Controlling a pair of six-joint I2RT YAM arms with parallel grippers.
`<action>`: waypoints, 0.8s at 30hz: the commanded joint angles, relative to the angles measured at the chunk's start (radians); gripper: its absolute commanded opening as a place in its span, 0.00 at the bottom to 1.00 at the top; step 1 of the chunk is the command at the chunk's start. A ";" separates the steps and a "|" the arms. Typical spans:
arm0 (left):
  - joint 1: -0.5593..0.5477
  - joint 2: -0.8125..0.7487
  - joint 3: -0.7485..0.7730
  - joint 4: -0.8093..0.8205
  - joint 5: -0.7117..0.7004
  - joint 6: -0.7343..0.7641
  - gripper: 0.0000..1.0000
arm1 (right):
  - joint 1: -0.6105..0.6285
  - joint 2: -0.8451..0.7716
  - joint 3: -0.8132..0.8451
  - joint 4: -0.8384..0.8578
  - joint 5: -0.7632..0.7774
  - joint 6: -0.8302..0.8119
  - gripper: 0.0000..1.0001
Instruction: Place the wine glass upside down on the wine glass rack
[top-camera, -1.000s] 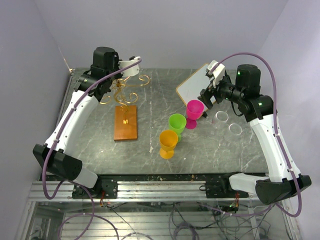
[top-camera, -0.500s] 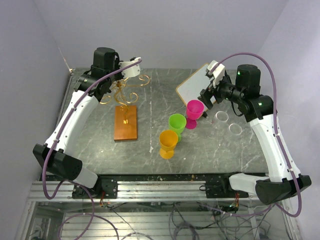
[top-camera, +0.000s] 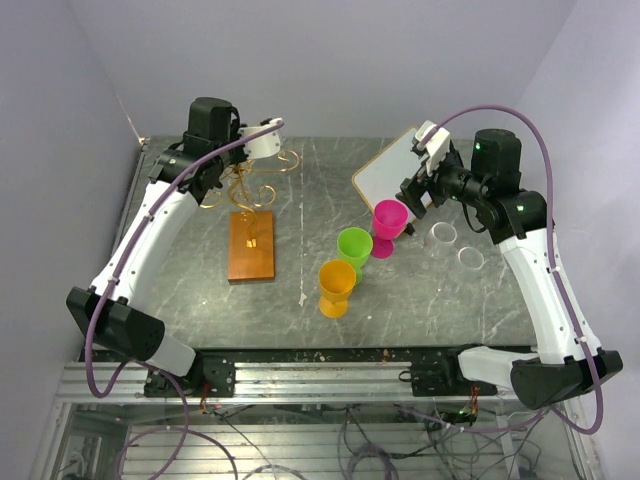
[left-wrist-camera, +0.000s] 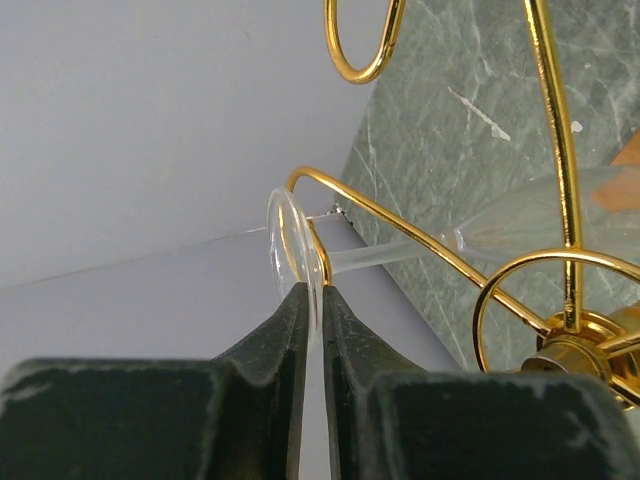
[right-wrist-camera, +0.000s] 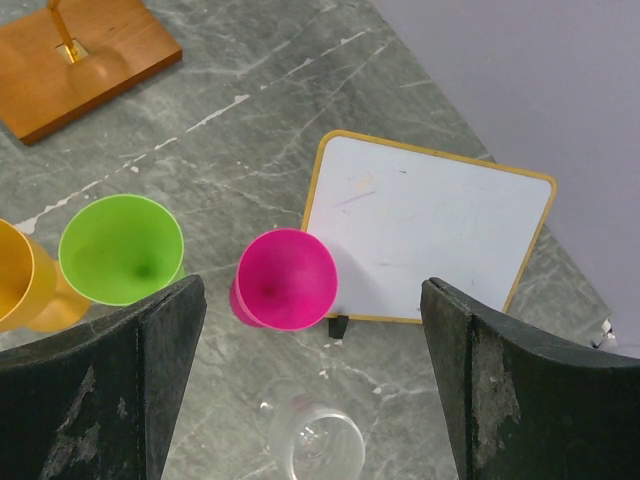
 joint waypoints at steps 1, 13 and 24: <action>-0.001 -0.018 -0.004 0.016 0.013 -0.018 0.22 | -0.005 -0.012 -0.010 -0.006 0.000 -0.009 0.89; -0.001 -0.046 -0.025 0.009 0.005 -0.010 0.35 | -0.006 -0.010 -0.014 -0.006 0.012 -0.012 0.89; -0.001 -0.081 -0.037 0.000 -0.005 -0.006 0.46 | -0.005 -0.005 -0.013 -0.007 0.036 -0.016 0.90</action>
